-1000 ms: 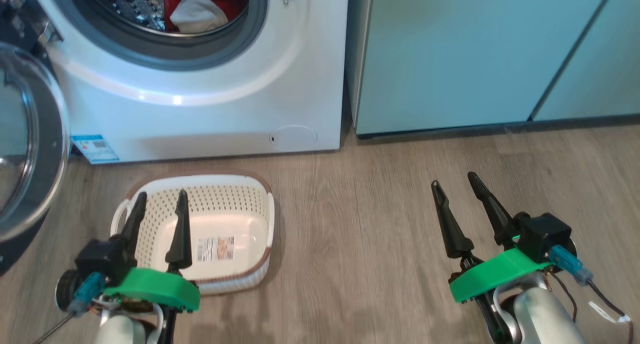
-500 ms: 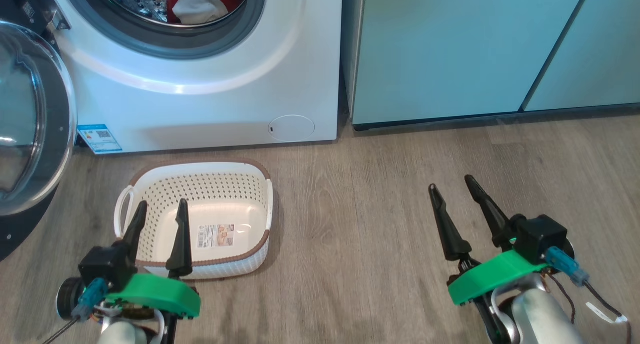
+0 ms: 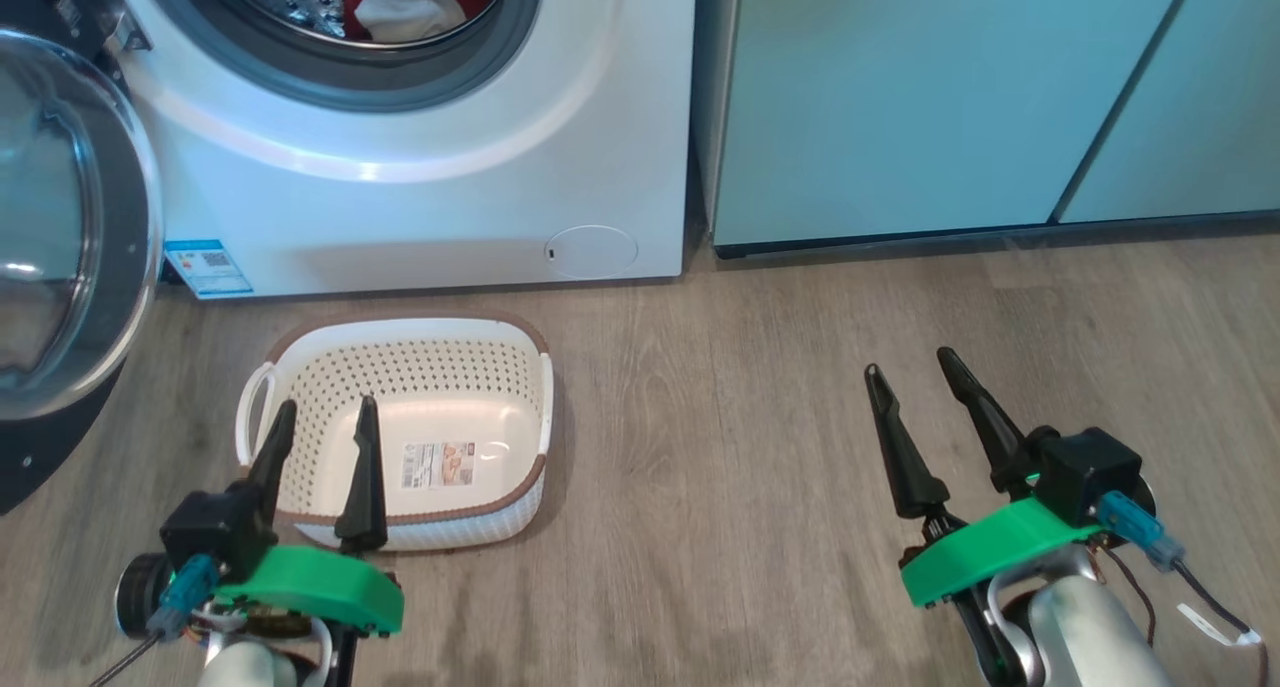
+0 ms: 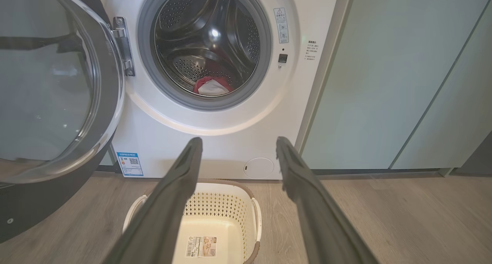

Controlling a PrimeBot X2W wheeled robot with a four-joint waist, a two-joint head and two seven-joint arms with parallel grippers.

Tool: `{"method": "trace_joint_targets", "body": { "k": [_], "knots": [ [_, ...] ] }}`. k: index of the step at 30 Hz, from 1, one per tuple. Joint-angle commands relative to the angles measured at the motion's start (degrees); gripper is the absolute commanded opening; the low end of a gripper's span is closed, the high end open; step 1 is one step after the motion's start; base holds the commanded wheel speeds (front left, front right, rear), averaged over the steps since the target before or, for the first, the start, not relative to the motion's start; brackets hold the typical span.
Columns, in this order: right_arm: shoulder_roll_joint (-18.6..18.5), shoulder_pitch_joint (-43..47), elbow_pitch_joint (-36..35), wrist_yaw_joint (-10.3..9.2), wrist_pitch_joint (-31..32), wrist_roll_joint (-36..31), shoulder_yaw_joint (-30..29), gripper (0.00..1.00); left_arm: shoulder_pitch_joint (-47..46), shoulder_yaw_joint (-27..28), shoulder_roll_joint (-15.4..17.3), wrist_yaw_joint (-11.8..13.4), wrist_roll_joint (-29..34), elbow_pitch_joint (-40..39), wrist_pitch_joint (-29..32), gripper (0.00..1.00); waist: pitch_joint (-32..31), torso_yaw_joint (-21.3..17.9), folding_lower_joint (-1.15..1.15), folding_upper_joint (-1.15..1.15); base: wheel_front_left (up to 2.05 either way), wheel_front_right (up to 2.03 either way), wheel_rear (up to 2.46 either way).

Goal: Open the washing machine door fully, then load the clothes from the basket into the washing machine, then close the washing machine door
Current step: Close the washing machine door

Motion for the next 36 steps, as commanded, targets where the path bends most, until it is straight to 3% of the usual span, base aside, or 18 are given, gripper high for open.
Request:
{"method": "trace_joint_targets", "body": {
  "k": [1,8,19,28,36],
  "knots": [
    [0.0,-1.1,-2.0,0.00,-0.4,-0.4,1.0,1.00,-1.8,1.4,0.4,0.2,0.1,-2.0,-0.3,1.00,0.2,0.6,0.00,0.00,0.00,0.00,0.00],
    [0.0,-0.8,-2.4,0.00,-0.4,-0.9,1.0,1.00,-2.3,0.2,0.4,0.6,-0.3,-1.9,-0.3,1.00,2.2,4.9,0.00,0.00,0.00,0.00,0.00],
    [0.0,-1.5,-2.5,0.00,-0.4,-1.7,1.5,1.00,-3.0,-0.8,0.4,1.2,-1.0,-1.5,-0.3,1.00,4.8,15.6,0.00,0.00,0.00,0.00,0.00],
    [0.0,-1.0,-1.8,0.00,-0.4,-0.2,2.6,1.00,-1.5,-0.1,0.4,1.1,0.5,-1.8,-0.3,1.00,2.2,26.5,0.00,0.00,0.00,0.00,0.00],
    [0.0,0.2,-1.6,0.00,-0.4,2.2,4.3,1.00,0.6,2.4,0.4,0.3,2.5,-2.4,-0.3,1.00,-1.0,33.2,0.00,0.00,0.00,0.00,0.00]
  ]
}}
